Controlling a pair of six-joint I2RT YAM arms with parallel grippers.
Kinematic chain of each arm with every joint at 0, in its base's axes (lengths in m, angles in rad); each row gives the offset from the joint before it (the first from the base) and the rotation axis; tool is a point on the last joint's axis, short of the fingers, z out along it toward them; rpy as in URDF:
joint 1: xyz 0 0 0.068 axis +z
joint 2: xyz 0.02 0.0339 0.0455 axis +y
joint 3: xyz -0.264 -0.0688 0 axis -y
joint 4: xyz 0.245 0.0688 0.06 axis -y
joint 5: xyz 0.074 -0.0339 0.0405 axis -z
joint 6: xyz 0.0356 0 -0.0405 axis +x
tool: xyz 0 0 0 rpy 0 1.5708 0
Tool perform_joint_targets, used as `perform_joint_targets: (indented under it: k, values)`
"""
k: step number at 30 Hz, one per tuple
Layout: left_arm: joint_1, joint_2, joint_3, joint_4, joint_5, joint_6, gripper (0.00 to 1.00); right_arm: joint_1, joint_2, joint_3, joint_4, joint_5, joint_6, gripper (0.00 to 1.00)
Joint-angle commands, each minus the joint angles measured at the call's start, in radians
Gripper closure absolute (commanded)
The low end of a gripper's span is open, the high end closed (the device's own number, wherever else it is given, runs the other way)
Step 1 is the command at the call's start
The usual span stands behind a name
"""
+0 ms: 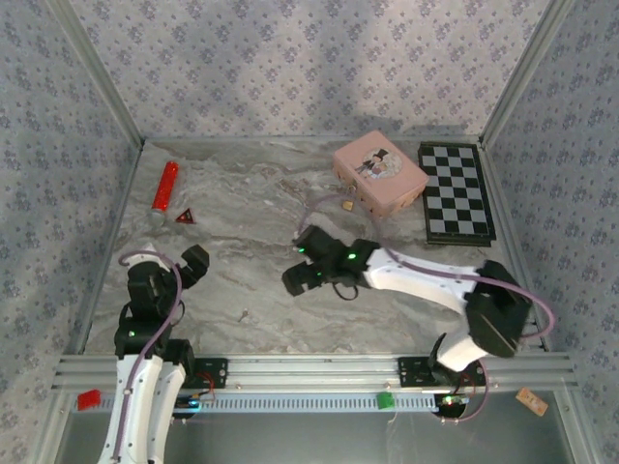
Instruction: Unlock the padlock with the key
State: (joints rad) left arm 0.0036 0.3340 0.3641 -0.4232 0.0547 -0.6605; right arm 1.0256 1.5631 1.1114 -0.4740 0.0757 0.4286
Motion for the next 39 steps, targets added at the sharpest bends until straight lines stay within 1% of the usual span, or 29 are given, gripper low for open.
perform_joint_targets:
  k: [1,3,6,11,16,19,23,26,33,39]
  values:
    - [-0.007,-0.042,-0.025,-0.003,-0.066,0.035,0.0,0.079,0.117,0.15,-0.119,0.057,-0.031,0.05]
    - [-0.009,-0.07,-0.028,-0.021,-0.115,0.048,0.0,0.116,0.201,0.23,-0.16,0.043,-0.028,0.07]
    - [-0.011,-0.11,-0.047,-0.042,-0.179,0.044,0.0,0.146,0.306,0.339,-0.197,-0.018,-0.025,0.11]
    - [-0.018,-0.154,-0.063,-0.075,-0.243,0.034,0.0,0.164,0.453,0.497,-0.272,-0.107,-0.019,0.17]
    - [-0.032,-0.19,-0.059,-0.116,-0.312,0.013,0.0,0.176,0.575,0.623,-0.357,-0.168,-0.028,0.22]
    - [-0.039,-0.191,-0.053,-0.137,-0.337,0.0,0.0,0.172,0.626,0.676,-0.386,-0.218,-0.036,0.31]
    - [-0.046,-0.196,-0.051,-0.14,-0.342,-0.002,0.0,0.163,0.663,0.708,-0.392,-0.248,-0.028,0.37]
    - [-0.046,-0.201,-0.052,-0.143,-0.342,-0.006,0.0,0.15,0.697,0.745,-0.399,-0.266,-0.031,0.47]
    - [-0.047,-0.202,-0.057,-0.136,-0.341,-0.008,0.0,0.155,0.751,0.816,-0.425,-0.27,-0.029,0.5]
    - [-0.048,-0.201,-0.062,-0.132,-0.341,-0.008,0.0,0.16,0.799,0.88,-0.452,-0.269,-0.031,0.57]
